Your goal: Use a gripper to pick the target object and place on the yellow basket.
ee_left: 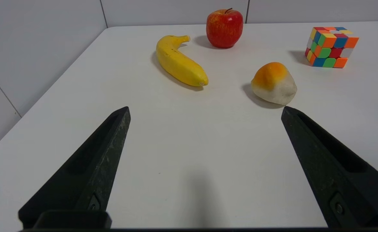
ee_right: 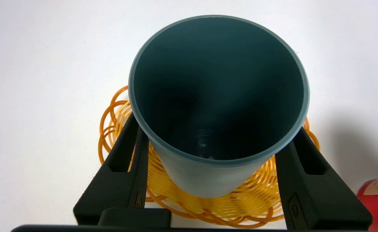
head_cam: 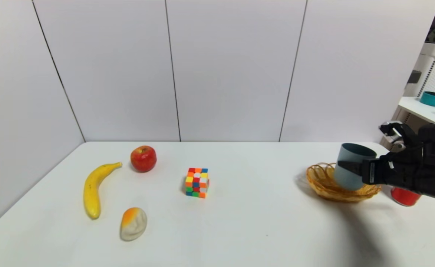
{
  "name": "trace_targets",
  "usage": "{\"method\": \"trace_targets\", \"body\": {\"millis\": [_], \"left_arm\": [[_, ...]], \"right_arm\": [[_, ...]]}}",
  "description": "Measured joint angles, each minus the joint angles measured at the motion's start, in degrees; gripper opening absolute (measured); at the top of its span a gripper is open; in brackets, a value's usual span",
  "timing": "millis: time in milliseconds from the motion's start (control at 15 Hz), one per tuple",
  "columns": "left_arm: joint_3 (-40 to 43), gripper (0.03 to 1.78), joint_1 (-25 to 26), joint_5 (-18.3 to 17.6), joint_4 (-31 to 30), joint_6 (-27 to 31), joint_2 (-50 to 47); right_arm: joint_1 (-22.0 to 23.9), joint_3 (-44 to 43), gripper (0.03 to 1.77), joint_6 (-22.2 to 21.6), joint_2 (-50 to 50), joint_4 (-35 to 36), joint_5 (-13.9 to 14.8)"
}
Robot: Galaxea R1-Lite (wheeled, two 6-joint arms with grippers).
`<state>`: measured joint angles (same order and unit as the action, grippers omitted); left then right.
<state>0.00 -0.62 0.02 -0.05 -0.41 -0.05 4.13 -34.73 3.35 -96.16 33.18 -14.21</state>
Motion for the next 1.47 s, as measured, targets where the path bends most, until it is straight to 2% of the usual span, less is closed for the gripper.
{"method": "trace_targets", "body": {"millis": [133,333,600,800,1000,1267,1467], "left_arm": [[0.0,1.69,0.0,-0.02,0.02,0.0,0.0],[0.0,1.69,0.0,-0.02,0.02,0.0,0.0],[0.0,1.69,0.0,-0.02,0.02,0.0,0.0],[0.0,1.69,0.0,-0.02,0.02,0.0,0.0],[0.0,1.69,0.0,-0.02,0.02,-0.02,0.0],[0.0,1.69,0.0,-0.02,0.0,-0.02,0.0],[0.0,1.69,0.0,-0.02,0.02,0.0,0.0]], "right_arm": [[-0.04,-0.05,1.26,0.5,-0.23,0.11,-0.59],[0.2,-0.21,1.4,0.56,-0.2,0.09,-0.45],[0.6,-0.29,1.52,0.34,1.26,0.09,-0.17],[0.57,1.33,1.58,0.12,6.33,0.09,-0.45],[-0.06,5.05,1.63,0.11,14.74,0.16,-0.91],[-0.48,13.48,1.66,0.15,31.67,0.02,-5.92],[-1.13,19.3,1.68,0.2,45.95,-3.58,-7.28]]}}
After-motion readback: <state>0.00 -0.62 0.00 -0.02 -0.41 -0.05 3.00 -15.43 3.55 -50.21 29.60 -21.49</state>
